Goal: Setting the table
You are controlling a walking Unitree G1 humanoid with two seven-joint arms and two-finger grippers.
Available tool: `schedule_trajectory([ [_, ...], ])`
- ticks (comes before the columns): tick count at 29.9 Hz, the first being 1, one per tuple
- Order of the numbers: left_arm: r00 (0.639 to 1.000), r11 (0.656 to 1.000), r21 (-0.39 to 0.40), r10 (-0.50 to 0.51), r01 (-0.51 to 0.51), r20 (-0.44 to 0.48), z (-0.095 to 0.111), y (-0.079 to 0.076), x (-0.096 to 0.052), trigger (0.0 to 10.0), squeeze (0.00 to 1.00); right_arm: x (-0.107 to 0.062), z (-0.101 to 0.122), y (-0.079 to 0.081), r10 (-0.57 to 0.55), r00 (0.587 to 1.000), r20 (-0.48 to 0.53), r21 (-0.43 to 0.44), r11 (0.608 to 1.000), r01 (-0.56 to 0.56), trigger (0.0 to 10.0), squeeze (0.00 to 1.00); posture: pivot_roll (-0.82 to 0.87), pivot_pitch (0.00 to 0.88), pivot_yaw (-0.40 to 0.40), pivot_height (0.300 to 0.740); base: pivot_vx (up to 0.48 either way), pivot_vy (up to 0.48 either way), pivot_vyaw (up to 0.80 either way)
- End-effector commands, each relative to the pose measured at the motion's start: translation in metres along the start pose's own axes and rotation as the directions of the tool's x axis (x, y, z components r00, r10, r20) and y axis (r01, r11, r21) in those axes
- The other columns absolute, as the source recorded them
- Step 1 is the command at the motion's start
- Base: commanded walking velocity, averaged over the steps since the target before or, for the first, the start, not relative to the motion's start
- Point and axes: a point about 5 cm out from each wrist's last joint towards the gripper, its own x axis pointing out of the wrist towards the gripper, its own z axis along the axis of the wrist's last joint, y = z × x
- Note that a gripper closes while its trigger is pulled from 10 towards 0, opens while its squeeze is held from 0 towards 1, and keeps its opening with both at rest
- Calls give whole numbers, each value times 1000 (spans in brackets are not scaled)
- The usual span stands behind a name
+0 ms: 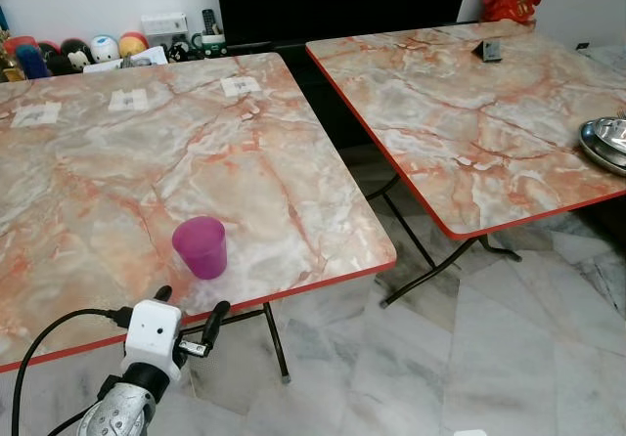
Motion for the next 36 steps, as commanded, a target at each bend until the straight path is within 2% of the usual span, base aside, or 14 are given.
schedule_trajectory([
  [1, 999, 999, -13, 33, -34, -35, -7, 4, 1, 10000, 0, -1, -5, 0, -3, 1000, -12, 3, 1000, 4, 10000, 0, 42, 94, -21, 740, 0, 0, 0],
  [4, 995, 993, -62, 96, -98, -39, -9, 7, 8, 10000, 0, -1, -5, 0, -1, 1000, -12, 2, 1000, 1, 10000, 0, 38, 92, -22, 740, 0, 0, 0],
  [8, 992, 991, -65, 118, -120, -44, -9, 5, 18, 10000, 0, -1, -4, 0, 2, 1000, -10, 3, 1000, -2, 10000, 0, 34, 89, -20, 740, 0, 0, 0],
  [20, 993, 991, -74, 113, -116, -41, -9, 6, 27, 10000, 0, -1, -5, 1, 2, 1000, -13, 5, 1000, -2, 10000, 0, 29, 76, -14, 740, 0, 0, 0],
  [36, 995, 992, -84, 94, -97, -36, -6, -1, 42, 10000, 0, -1, -6, 1, 4, 1000, -14, 2, 1000, -4, 10000, 0, 19, 72, -15, 740, 0, 0, 0],
])
